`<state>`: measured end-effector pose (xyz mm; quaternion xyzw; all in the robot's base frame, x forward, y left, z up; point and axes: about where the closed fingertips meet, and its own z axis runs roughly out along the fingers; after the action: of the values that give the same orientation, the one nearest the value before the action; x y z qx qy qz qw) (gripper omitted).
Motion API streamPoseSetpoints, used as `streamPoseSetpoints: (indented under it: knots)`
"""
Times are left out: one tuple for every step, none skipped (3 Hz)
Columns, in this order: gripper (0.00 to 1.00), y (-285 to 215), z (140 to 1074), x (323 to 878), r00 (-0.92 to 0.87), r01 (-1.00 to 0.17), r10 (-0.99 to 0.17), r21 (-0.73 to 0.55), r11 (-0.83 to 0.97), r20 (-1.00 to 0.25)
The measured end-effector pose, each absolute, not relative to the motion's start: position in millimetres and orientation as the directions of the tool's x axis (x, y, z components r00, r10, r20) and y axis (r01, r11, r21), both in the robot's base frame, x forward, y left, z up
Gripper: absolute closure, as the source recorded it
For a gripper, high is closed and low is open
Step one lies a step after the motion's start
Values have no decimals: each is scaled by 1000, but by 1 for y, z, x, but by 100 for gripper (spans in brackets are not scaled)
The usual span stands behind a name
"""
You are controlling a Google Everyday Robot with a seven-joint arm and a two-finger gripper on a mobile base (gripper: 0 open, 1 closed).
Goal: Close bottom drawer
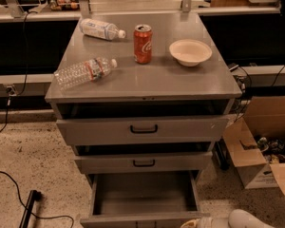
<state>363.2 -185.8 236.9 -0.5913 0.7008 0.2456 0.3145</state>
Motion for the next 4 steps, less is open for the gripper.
streamPoseSetpoints:
  knots:
    - [100,-186,237,363,-103,-983,-674,-27,180,-731]
    - [100,-180,219,362,-130,-987,-665,32,157,-735]
    - [100,-173,195,362,-146,-984,-649,41,174,-746]
    - [100,-169,179,363,-153,-980,-638,33,196,-755]
